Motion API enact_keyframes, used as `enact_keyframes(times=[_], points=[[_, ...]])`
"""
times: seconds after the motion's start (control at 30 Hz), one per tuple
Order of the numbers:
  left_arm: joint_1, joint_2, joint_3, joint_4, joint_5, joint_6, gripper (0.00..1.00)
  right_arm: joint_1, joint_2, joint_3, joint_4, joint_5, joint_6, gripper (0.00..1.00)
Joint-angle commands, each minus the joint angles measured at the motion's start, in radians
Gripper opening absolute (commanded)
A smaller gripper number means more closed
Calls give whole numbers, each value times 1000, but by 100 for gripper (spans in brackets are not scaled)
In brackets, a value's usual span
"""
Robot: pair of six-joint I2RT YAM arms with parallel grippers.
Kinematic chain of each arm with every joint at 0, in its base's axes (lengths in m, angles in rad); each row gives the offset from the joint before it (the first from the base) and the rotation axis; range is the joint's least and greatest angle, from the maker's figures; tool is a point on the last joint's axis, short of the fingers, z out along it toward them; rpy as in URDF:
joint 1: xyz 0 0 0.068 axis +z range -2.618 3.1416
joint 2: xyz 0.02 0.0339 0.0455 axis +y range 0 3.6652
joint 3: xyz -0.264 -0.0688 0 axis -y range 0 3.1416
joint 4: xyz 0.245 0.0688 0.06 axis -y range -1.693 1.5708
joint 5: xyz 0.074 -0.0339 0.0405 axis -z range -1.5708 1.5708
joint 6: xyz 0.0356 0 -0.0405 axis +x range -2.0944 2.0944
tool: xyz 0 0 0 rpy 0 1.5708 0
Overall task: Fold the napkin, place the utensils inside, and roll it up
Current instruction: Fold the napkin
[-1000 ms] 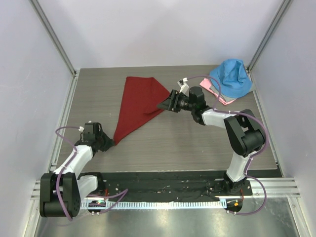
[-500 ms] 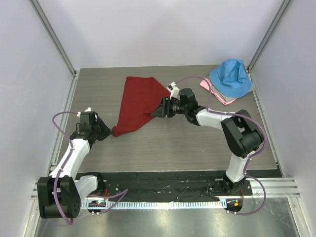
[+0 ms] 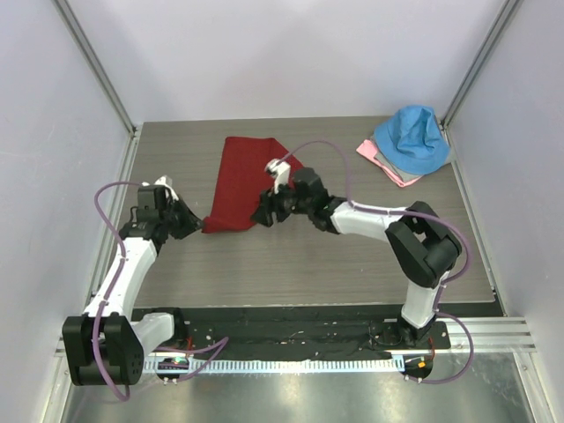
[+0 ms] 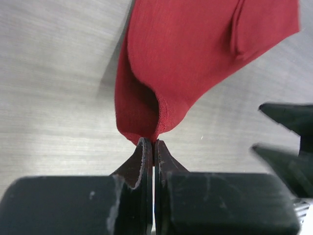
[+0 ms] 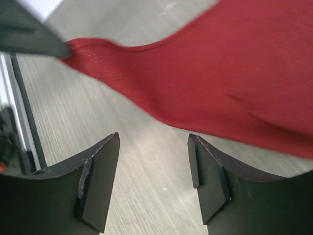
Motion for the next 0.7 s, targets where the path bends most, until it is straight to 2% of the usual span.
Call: enact_keyframes(times=[0.0,0.1,0.13,0.17,0.2,0.23,0.4,0.5,0.67], points=[[-2,-19,-13,-103,20,12,0,78,-16,30,36,127,-199,67],[-2,-64,-13,-173,-43,-3,48,135,-9,7,82,167,-274,68],[-2,-78,4,-195,-78,-2,75,171,-3,3,91,185,-300,68],[0,-113,14,-218,-142,-5,83,193,4,-1,109,214,-357,68],[15,-124,43,-221,-173,-2,96,211,12,1,119,231,-380,68],[24,-140,57,-218,-196,1,100,248,33,2,136,248,-430,68],[139,-125,128,-126,-276,-19,100,351,124,47,182,389,-569,67],[208,-108,140,-61,-327,-37,100,421,181,36,304,472,-661,67],[302,-61,191,-64,-351,-33,100,506,293,97,344,540,-760,66]])
